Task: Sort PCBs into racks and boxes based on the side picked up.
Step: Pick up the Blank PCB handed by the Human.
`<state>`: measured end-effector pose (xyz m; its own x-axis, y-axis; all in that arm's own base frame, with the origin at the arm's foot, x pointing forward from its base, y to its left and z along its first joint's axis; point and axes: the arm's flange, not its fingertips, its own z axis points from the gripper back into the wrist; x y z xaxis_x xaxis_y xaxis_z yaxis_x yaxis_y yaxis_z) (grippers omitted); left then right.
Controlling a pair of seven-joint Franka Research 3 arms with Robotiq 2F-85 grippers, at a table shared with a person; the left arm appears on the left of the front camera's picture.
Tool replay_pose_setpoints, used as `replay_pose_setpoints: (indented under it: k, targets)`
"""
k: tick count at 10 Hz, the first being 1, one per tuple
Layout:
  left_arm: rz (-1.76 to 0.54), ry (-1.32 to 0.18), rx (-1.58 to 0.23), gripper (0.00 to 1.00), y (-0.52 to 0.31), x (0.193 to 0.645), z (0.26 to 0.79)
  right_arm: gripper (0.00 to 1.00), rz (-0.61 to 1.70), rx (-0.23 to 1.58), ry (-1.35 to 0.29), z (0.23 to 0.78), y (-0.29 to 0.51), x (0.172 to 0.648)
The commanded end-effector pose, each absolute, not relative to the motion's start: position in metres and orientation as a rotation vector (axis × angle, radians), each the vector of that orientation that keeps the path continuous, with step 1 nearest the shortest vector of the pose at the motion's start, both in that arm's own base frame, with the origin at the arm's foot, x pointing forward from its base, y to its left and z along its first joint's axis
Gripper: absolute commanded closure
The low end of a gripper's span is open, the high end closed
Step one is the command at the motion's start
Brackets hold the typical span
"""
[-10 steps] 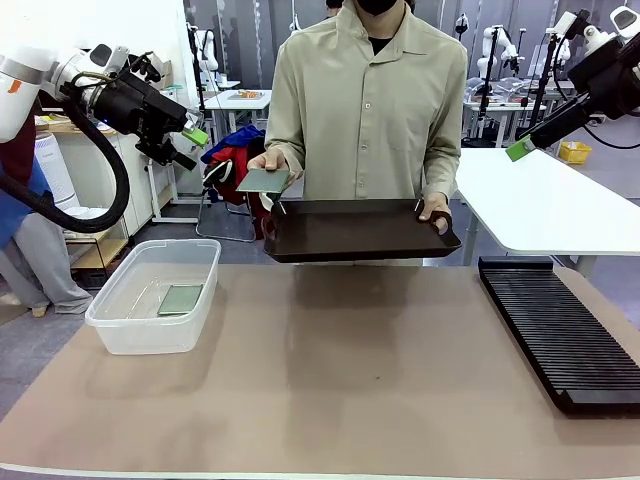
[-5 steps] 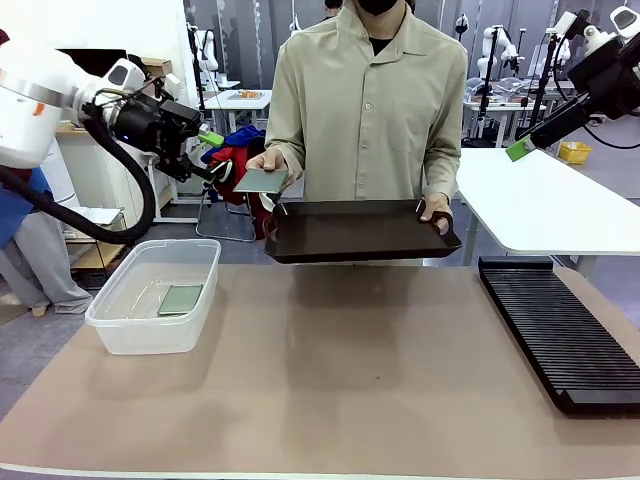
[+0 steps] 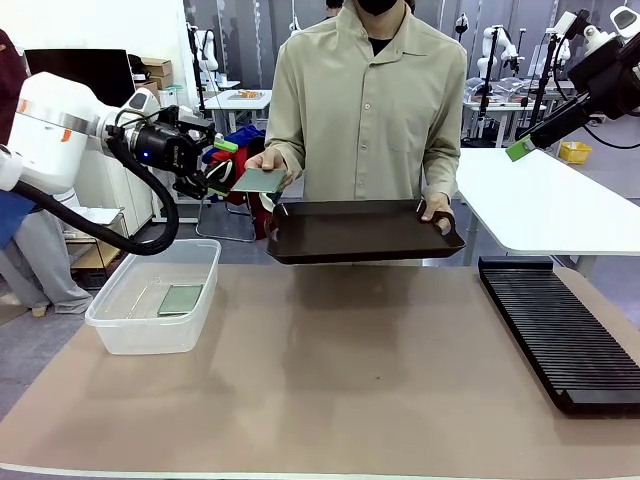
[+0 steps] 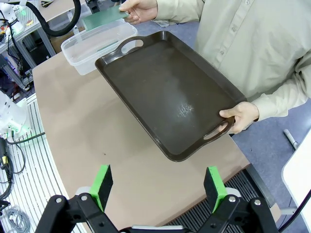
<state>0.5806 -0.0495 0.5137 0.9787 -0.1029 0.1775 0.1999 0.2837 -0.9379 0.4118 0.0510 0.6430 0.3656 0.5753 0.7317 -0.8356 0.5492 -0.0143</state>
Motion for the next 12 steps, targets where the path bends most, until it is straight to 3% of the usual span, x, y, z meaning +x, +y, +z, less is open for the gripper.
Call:
replay_pose_setpoints:
  k: [1,4,11,12]
  targets:
    - [-0.188,0.011,-1.385,0.00,-0.049,0.598,0.512,0.00,0.938,0.400,-0.764,0.641,0.052,0.412]
    - [-0.235,0.083,-1.477,0.00,-0.054,0.610,0.502,0.00,0.938,0.400,-0.764,0.641,0.052,0.412]
    - [-0.311,0.030,-1.429,0.00,-0.077,0.617,0.493,0.00,0.938,0.400,-0.764,0.641,0.052,0.412]
    - [-0.302,0.078,-1.454,0.00,-0.078,0.615,0.492,0.00,0.938,0.400,-0.764,0.641,0.052,0.412]
